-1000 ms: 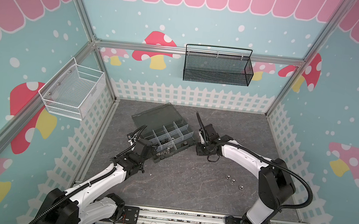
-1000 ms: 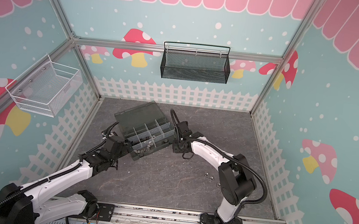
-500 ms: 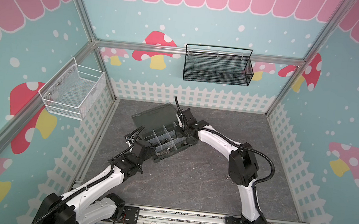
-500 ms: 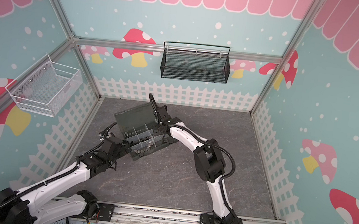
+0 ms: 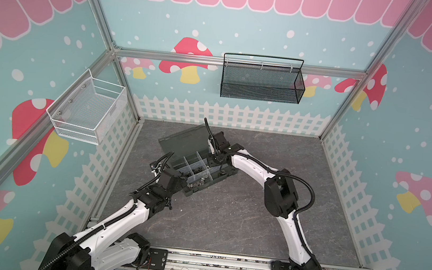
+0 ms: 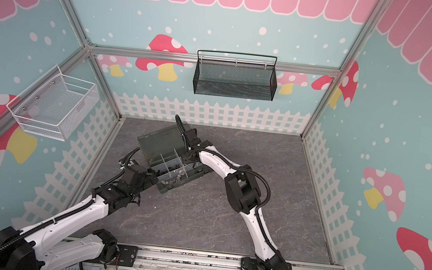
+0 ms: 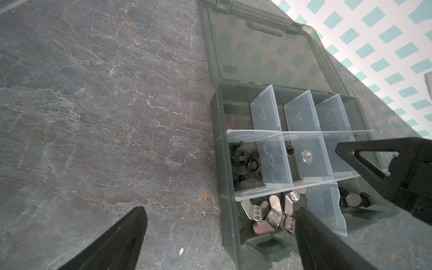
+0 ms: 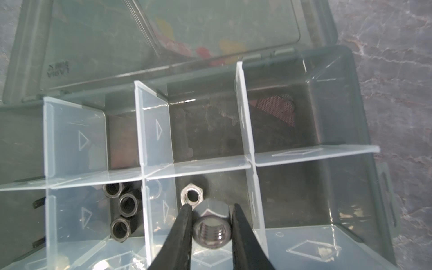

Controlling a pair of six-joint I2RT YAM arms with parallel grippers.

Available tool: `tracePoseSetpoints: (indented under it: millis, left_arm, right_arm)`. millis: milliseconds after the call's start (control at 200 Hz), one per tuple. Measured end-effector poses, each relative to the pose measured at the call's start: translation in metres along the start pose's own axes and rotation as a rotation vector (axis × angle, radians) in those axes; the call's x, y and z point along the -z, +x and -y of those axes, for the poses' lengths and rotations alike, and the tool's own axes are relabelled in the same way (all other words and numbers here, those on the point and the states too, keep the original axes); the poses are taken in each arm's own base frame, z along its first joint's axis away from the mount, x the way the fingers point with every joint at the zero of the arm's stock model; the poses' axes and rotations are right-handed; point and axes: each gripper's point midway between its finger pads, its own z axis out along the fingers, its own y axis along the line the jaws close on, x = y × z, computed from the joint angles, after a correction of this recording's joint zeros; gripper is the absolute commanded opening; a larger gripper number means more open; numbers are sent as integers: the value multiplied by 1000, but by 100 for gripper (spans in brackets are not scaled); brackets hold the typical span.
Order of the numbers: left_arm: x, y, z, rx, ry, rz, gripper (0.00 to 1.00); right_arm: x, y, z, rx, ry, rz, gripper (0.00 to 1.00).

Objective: Sort the screws and nuts into containers
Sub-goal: Place the nut into the container.

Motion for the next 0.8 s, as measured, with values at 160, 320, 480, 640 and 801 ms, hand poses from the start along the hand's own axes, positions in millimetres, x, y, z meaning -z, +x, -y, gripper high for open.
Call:
tracePoseSetpoints:
  millis: [160,320,480,640,801]
  left_arm:
    - [0,-1,0,3,0,0,100]
    - [1,-2,0,6,5,3,100]
    - [1,-3,1,12,10,6,100]
    - [1,-5,2,16,16,11,100]
    - [0,-5,5,16,31,11,100]
  right_arm:
    - [0,2,1,2,6,-8,38]
    - [0,1,3,1,14,-6,44]
    - [5,0,4,1,25,-3,44]
    - [28,-6,10,-6,52,27,46]
    - [73,5,25,-46,102,57,48]
